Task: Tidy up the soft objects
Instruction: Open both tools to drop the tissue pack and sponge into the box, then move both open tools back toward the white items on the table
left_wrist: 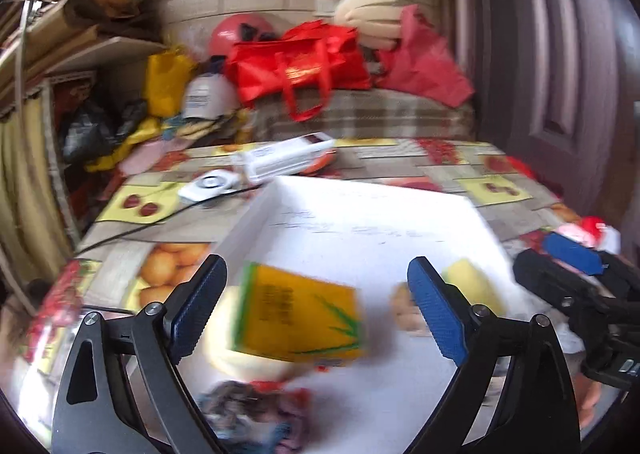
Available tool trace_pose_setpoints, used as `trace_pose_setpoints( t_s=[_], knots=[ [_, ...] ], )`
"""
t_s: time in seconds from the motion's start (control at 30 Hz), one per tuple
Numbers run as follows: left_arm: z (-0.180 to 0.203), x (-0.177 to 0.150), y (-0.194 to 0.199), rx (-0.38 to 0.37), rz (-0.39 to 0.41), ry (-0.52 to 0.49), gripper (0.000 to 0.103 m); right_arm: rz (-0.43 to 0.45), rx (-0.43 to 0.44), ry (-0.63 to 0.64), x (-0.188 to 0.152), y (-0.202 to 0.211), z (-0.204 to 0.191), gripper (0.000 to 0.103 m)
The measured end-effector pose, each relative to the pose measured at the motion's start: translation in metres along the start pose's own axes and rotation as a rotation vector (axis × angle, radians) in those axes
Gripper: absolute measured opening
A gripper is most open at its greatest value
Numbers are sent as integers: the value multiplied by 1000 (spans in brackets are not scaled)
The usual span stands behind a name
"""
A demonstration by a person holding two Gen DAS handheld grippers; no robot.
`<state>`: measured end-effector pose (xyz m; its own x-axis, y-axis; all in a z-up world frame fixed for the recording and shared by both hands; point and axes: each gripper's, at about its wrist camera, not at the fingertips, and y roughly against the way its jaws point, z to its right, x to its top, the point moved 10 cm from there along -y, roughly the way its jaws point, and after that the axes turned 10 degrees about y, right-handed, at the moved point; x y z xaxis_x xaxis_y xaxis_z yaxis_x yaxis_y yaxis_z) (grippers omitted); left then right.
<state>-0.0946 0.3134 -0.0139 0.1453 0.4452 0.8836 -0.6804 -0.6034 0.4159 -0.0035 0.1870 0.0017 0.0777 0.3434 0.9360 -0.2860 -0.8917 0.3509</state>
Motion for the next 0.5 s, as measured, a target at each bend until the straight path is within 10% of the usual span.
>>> trace_pose_setpoints(
  t_s=[0.27,0.5],
  knots=[
    [43,1,40,-31,160,-105,93,34,-14,-16,-7,30,12,81],
    [72,-9,47,-131,114,-83,93,41,-87,-9,-13,53,48,82]
  ],
)
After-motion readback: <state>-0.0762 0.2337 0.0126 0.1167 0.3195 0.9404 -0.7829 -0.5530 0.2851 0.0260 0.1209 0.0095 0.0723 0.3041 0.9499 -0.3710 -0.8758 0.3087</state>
